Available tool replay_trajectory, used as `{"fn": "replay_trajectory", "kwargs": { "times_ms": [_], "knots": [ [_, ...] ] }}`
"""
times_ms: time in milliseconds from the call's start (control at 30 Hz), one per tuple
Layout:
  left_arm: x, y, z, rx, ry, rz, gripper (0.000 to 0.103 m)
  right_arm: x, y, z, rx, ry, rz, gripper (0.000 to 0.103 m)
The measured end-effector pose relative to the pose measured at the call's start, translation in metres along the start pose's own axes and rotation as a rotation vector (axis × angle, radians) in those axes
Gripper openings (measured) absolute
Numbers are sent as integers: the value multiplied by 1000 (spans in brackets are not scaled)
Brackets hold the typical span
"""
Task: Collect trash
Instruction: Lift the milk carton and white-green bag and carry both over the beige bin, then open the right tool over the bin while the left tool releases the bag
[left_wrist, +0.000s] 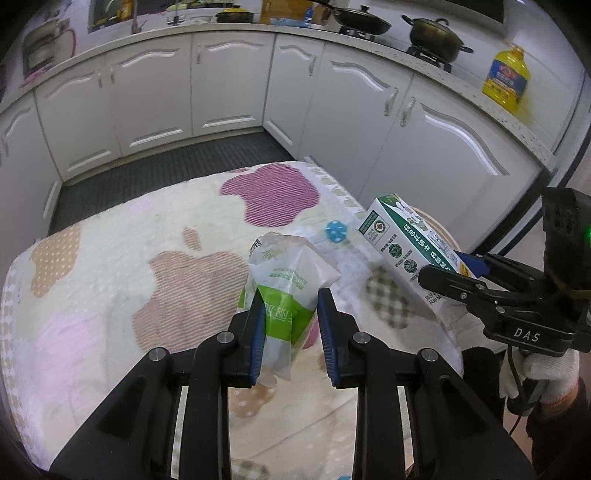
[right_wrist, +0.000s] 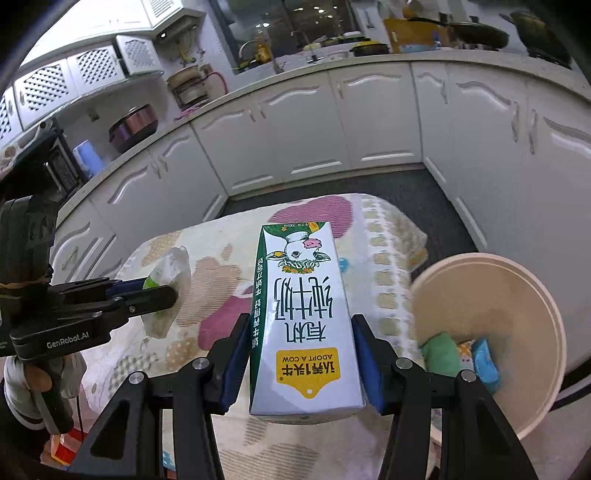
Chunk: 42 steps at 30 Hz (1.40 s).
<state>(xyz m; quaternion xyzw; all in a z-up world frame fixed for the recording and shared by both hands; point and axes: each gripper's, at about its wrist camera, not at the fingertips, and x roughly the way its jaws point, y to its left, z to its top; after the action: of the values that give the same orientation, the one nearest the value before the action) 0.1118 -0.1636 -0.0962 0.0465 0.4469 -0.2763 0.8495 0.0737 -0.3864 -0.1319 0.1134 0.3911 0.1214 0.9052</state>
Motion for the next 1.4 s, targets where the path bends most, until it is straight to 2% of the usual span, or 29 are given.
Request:
{"fn": "replay_trajectory", "kwargs": {
  "times_ms": [233, 700, 1400],
  "knots": [
    [12, -27, 9, 36, 5, -27, 24, -16, -23, -5, 45, -21, -29, 51],
    [42, -77, 30, 36, 37, -147, 24, -50, -96, -19, 185, -55, -119, 51],
    [109, -144, 51, 78, 109, -191, 24, -35, -166, -43, 350, -22, -183, 51]
  ]
}}
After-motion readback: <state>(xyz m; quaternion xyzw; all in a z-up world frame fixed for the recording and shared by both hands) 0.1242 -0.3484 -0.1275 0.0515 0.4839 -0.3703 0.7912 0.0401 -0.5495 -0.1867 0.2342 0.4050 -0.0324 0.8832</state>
